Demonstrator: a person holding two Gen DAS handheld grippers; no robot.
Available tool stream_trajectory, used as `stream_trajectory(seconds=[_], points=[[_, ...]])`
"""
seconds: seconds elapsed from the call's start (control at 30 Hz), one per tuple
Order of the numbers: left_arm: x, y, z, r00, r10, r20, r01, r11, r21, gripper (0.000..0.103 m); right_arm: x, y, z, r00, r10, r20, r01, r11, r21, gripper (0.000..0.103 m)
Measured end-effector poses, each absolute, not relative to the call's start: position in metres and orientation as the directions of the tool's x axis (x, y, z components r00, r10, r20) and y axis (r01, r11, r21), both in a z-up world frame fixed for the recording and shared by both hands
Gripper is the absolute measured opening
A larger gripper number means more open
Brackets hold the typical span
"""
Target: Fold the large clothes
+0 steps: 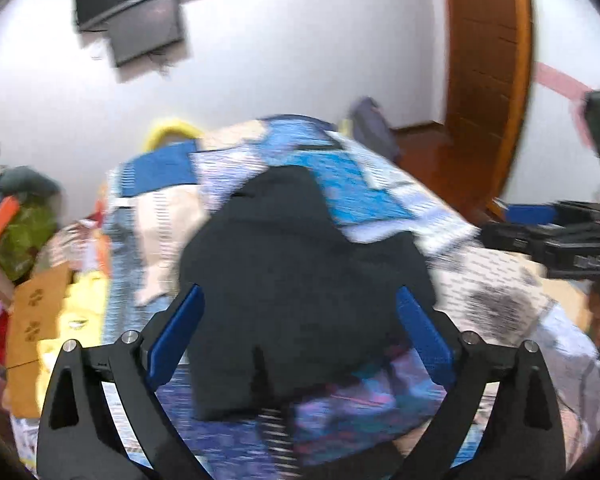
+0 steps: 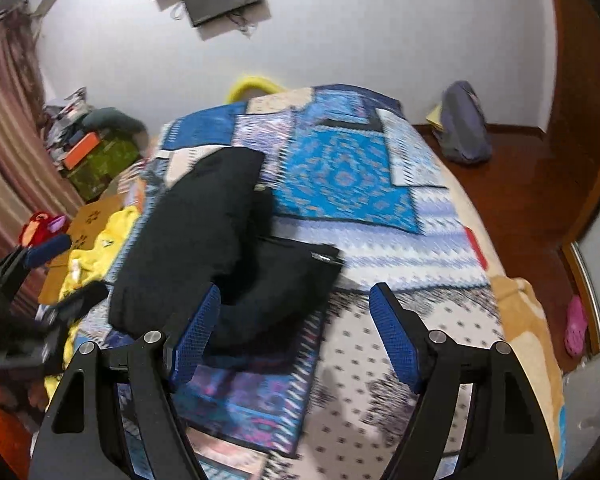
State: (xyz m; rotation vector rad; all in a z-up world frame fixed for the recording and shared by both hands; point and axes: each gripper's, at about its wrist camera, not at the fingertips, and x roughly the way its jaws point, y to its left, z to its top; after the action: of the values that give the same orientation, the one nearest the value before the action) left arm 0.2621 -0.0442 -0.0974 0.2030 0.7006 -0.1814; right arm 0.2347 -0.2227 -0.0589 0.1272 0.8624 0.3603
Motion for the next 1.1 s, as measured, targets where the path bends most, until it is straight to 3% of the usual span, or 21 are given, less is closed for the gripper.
stream_trajectory(seconds=[0.23, 0.33, 0.43, 0.53, 0.77, 1.1], points=[[0.306, 0.035, -0.121, 0.687, 0.002, -0.726, 0.068, 0.995, 0.066, 0.097, 0.256, -0.162, -0.061, 0.551, 0.432, -0.714, -0.369, 0.894, 0.256, 0.074], [0.318, 0.049, -0.145, 0.631, -0.012, -0.775, 0.053, 0.998, 0.027, 0.097, 0.267, -0.145, -0.078, 0.518, 0.422, -0.744, -0.378, 0.893, 0.243, 0.074], [0.322, 0.045, -0.174, 0.591, 0.024, -0.806, 0.05, 0.997, 0.066, 0.097, 0.278, -0.136, -0.104, 0.466, 0.392, -0.793, -0.371, 0.901, 0.227, 0.074], [0.317, 0.04, -0.184, 0.6, 0.013, -0.8, 0.059, 0.996, 0.06, 0.097, 0.285, -0.142, -0.134, 0.415, 0.357, -0.837, -0.356, 0.91, 0.211, 0.074], [0.319, 0.043, -0.199, 0.578, -0.078, -0.812, 0.053, 0.997, -0.058, 0.101, 0.283, -0.17, -0.164, 0.371, 0.388, -0.843, -0.328, 0.905, 0.272, 0.073], [0.303, 0.038, -0.192, 0.588, -0.02, -0.808, 0.069, 0.997, 0.025, 0.102, 0.266, -0.167, -0.138, 0.422, 0.32, -0.849, -0.317, 0.929, 0.192, 0.073]])
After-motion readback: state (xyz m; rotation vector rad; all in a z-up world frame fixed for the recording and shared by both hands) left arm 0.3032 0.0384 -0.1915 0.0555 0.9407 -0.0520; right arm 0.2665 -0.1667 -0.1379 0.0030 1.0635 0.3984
